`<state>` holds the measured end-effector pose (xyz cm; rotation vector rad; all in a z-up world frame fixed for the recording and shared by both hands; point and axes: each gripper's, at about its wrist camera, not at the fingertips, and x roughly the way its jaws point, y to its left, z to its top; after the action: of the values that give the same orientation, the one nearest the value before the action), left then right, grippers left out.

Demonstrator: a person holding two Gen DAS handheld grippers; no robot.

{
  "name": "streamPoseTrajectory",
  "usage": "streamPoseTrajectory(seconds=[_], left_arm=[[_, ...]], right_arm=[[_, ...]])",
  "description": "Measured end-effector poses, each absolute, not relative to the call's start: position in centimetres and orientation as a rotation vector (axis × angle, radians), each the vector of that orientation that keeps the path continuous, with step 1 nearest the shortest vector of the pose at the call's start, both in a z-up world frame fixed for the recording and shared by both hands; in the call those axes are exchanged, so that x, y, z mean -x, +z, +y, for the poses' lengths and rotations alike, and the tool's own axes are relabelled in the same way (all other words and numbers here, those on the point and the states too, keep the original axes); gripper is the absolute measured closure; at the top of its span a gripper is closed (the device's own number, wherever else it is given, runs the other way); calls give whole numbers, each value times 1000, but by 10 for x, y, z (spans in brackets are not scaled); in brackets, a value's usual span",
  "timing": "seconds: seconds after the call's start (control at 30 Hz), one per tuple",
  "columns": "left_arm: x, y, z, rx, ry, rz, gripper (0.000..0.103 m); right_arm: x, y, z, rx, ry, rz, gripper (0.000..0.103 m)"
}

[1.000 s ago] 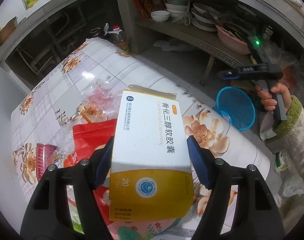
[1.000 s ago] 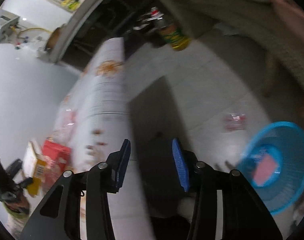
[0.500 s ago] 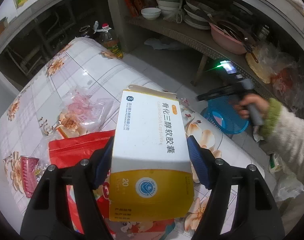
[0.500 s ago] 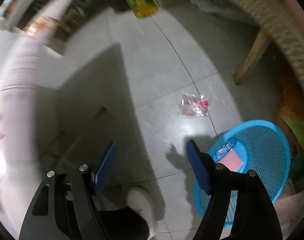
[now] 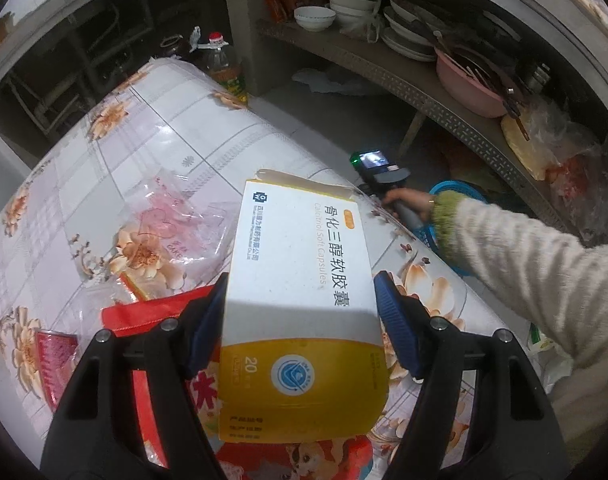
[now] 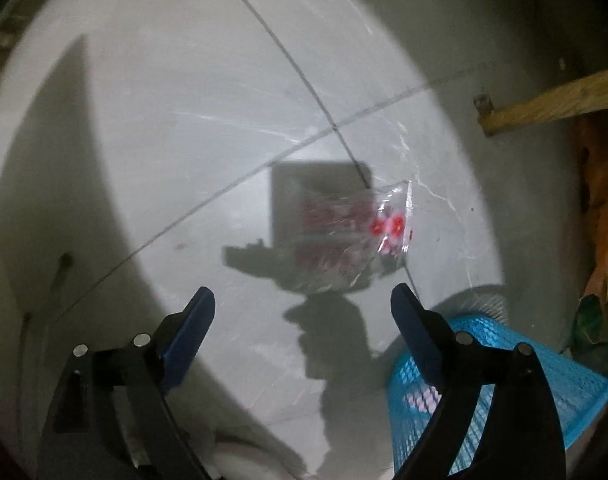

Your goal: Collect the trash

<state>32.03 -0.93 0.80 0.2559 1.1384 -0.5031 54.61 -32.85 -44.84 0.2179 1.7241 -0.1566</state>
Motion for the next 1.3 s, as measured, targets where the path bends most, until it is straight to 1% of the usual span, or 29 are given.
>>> streamPoseTrajectory(seconds=[0.07,0.2,0.47,0.53,0.57,0.6,0.63,0.67,0.73,0.83,0.93,1.07,1.2,1.3], left_arm=[[-325,2,-10,-248,-519,1151,35],[-329,-6,-12,-250,-538,1161,36],[-335,-16,-10,-233,-560,1170,35],[-336,-17,-10,-225,-560,1173,35],[-336,-18,-10,-225,-559,1173,35],[-336,-19,-10,-224,-561,1172,36],[-336,-19,-10,-221,-562,1174,35],[-336,-19,-9,-220,-561,1174,35],[-336,-18,-8,-208,-562,1170,36],[-334,-17,-4,-195,-557,1164,35],[-331,-14,-2,-190,-555,1157,35],[-323,-7,3,-181,-541,1129,36],[-308,-2,8,-166,-519,1110,35],[-296,1,9,-156,-516,1099,36]], right_arm=[[-550,-473,-337,-241,-195,1746,16],[-555,-504,-343,-282,-217,1768,16],[-553,-534,-347,-325,-200,1770,17],[-552,-537,-348,-333,-205,1768,29],[-551,-537,-350,-354,-205,1766,32],[-550,-538,-351,-371,-207,1765,42],[-548,-538,-352,-385,-210,1767,54],[-547,-538,-353,-401,-217,1768,59],[-545,-537,-353,-413,-218,1769,79],[-540,-531,-353,-397,-232,1751,89],[-538,-516,-345,-368,-220,1736,95],[-531,-471,-334,-373,-167,1680,97],[-504,-398,-329,-448,-60,1595,97],[-471,-327,-335,-450,18,1495,97]])
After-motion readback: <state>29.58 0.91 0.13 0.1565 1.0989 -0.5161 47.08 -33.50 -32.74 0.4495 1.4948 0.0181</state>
